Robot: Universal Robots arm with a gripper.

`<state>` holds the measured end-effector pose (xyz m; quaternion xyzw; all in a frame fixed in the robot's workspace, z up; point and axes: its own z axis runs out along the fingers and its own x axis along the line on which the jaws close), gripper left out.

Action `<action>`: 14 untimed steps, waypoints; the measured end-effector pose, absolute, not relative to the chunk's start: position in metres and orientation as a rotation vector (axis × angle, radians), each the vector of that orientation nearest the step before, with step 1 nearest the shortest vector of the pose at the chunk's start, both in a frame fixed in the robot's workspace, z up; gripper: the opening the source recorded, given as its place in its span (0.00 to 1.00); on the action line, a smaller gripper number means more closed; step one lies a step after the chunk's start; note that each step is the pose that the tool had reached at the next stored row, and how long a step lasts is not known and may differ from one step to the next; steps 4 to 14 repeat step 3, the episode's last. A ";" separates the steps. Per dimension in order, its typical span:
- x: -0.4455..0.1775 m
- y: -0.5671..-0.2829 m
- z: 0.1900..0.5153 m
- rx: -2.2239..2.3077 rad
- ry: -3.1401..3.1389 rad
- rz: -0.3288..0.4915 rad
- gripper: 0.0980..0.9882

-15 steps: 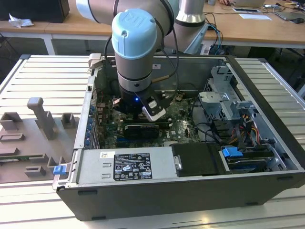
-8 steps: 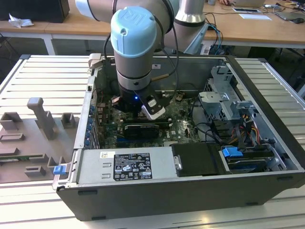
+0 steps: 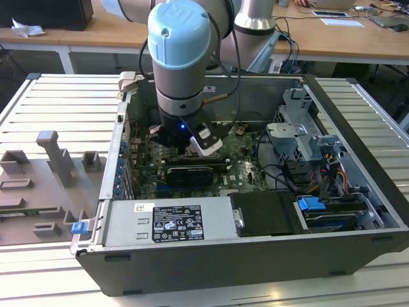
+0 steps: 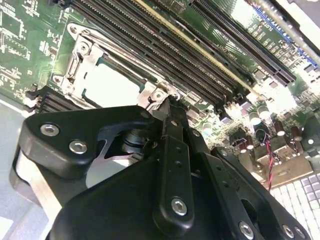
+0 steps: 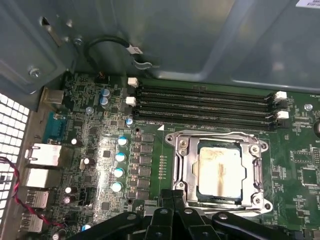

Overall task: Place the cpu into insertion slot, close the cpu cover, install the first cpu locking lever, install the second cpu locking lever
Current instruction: 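Install the second cpu locking lever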

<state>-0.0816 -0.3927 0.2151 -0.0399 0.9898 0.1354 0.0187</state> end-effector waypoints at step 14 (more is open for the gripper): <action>-0.082 -0.393 0.216 -0.124 3.073 0.420 0.01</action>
